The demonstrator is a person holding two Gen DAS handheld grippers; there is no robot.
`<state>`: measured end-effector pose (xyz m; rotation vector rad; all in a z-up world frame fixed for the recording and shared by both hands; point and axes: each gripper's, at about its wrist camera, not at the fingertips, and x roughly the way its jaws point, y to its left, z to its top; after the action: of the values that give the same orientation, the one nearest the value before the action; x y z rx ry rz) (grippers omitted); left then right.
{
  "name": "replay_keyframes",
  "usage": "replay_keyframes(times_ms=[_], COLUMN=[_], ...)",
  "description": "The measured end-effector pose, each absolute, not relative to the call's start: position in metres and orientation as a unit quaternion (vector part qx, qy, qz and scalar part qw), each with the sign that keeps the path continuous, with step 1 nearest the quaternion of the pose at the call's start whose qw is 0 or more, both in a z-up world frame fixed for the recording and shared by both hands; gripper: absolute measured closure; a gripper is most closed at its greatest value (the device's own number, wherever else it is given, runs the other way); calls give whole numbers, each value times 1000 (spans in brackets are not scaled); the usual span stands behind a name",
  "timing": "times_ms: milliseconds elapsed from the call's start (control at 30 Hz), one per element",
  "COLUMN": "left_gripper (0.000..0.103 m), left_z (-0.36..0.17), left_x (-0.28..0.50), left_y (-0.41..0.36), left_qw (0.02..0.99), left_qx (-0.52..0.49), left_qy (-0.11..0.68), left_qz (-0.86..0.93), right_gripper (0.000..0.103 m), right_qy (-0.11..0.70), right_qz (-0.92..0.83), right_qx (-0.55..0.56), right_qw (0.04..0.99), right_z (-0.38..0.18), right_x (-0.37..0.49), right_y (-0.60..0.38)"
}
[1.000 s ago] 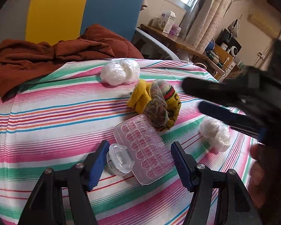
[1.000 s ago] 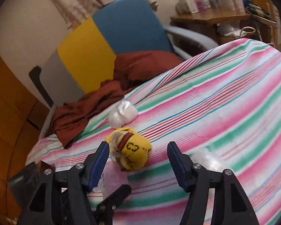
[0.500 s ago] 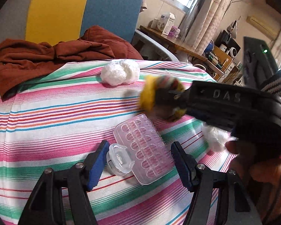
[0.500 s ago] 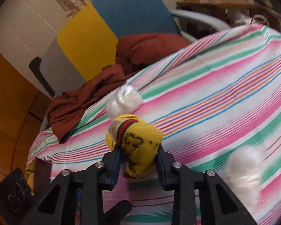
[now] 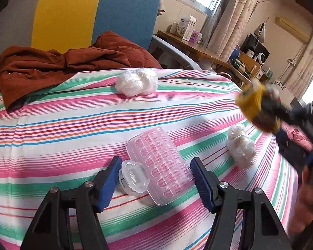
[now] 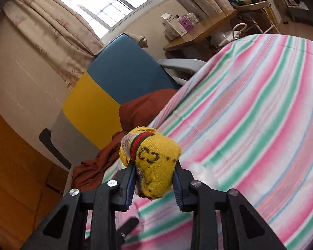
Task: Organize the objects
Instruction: 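Grasp the pink roller packet with the left gripper while the right gripper holds the toy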
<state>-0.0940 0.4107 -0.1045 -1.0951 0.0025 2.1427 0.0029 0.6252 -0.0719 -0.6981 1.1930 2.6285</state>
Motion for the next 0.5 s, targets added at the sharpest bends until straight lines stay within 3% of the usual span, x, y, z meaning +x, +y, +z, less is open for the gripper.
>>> replay_keyframes(times_ms=[500], left_gripper=[35], left_z=[-98], left_x=[-72], left_y=[352], left_qw=[327], left_qx=[-414], left_qy=[-50], left_qz=[848], right_gripper=[72], right_qy=[352], right_qz=[892], right_qx=[-273], right_qw=[78], right_z=[-102], right_x=[48], right_y=[553])
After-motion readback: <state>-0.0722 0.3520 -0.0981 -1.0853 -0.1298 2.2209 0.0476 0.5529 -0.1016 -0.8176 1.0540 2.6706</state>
